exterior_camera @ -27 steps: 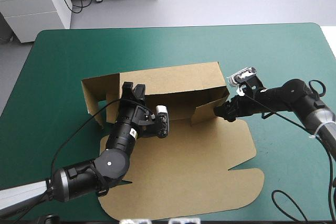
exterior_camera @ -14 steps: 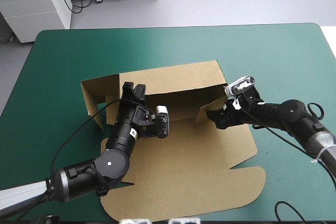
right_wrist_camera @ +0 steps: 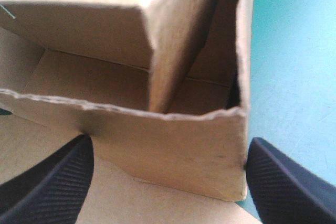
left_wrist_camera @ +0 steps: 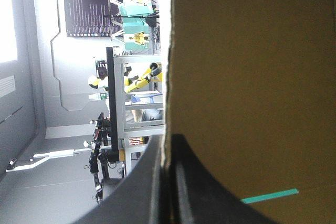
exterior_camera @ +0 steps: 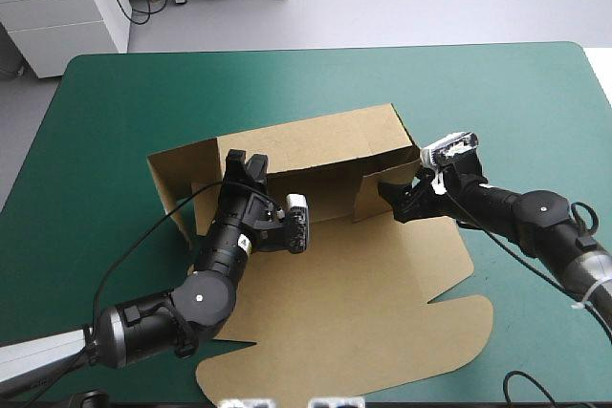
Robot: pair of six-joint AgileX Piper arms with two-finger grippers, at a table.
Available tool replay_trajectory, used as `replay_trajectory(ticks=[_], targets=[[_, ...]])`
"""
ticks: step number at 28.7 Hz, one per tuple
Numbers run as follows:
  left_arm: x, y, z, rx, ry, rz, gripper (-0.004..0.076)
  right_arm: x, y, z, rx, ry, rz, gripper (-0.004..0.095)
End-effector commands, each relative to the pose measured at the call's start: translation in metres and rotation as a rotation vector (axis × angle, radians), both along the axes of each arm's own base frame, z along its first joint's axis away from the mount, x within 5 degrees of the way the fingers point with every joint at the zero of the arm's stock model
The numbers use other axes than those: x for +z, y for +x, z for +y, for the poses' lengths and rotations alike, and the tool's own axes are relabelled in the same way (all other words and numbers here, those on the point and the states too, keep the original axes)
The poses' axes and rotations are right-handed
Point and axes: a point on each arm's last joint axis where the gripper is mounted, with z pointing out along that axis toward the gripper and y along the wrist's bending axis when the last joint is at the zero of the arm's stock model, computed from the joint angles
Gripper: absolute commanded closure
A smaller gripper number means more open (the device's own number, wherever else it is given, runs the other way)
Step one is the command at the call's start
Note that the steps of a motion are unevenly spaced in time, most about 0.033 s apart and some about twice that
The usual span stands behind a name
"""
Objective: Fold the box
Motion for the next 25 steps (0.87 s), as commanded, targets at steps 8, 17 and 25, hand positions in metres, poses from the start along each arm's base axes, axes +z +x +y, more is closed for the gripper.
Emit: replay_trajectory(ticks=[8,17,25], targets=[[0.025,-0.001,0.000,-0.039,0.007,-0.154,0.0731,0.001,-0.006,0.000,-0.029,0.083,-0.066,0.0170],[0.025,-0.001,0.000,-0.039,0.007,-0.154,0.0731,-0.013,0.004,0.003,-0.017,0.079,-0.090,0.0170],[0.025,-0.001,0.000,-0.039,0.007,-0.154,0.0731,-0.019,0.018,0.008,0.019,0.067,-0.090,0.0170]])
